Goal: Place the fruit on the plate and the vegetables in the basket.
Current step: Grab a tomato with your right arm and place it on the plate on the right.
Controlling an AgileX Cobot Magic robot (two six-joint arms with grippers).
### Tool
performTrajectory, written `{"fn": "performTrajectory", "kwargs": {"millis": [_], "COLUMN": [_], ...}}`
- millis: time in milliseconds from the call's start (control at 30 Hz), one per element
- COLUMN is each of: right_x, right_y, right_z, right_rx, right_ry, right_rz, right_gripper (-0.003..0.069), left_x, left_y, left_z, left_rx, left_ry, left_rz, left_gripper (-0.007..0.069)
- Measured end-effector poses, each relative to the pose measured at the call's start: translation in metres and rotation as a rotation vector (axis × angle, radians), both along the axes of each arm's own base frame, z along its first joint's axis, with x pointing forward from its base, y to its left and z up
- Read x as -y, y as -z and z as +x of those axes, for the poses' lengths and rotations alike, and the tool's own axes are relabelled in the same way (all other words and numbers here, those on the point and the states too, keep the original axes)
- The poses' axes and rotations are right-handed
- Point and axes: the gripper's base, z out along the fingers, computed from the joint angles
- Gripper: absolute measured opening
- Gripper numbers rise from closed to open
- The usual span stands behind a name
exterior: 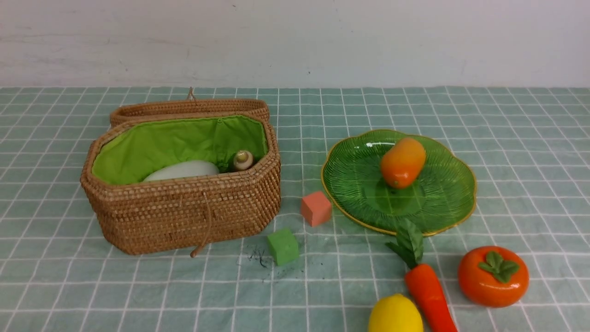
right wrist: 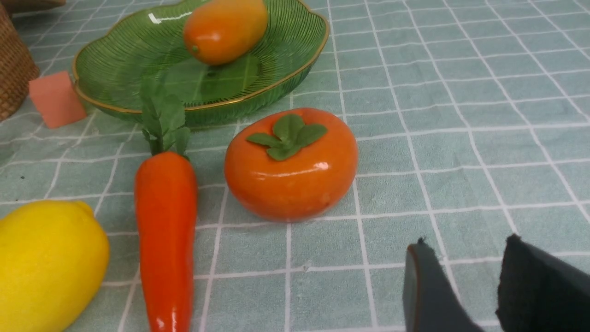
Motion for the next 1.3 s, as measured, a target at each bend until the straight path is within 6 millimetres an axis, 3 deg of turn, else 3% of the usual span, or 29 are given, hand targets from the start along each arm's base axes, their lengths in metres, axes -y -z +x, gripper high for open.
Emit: {"fn": "performTrajectory", "kwargs": {"millis": [267,467,633,900,1000,1133,1233,1300], "right_x": [-0.001,0.001,0.004,0.007,0.006,0.002,-0.002,-0.004], "right_y": [-0.001,-0.020,-0.032,-0.042,-0.056,-0.097,-0.134,-0.142], "right_z": [0.001,0.005,0.004,0.003,0.000,-0.009,-0.004,0.003], "right_rx": [0.035,0.248,0.372,0.491,0.511,0.494,0.381,0.294], "right_ry": [0.007,0.043,0.086,0.102,0.089,0.042,0.021,0.022], "right_rz": [0.057,0.179,0.417,0.484,0.497,0.499,0.460,0.437], "right_gripper": [0.0241,0.0241,0.0241,0.0241,0.0241,0.0241,0.0241,0.0241], "left_x": [0.000,0.000,0.000,0.000,0.000,0.000,0.000,0.000], "left_y": [0.000,0.000,0.000,0.000,0.000,0.000,0.000,0.000], "left_z": [0.000,0.000,0.000,0.000,0.000,0.000,0.000,0.000], "left_rx": [0.000,0.000,-0.001,0.000,0.000,0.000,0.000,0.000], "left_ry": [0.000,0.000,0.000,0.000,0.000,0.000,0.000,0.000], "left_rz": [0.001,0.001,0.001,0.002,0.002,0.002,0.002,0.002], "left_gripper": [0.0015,0.0020,0.0026,0.0034,0.0038,0.0039,0.0043,0.0043]}}
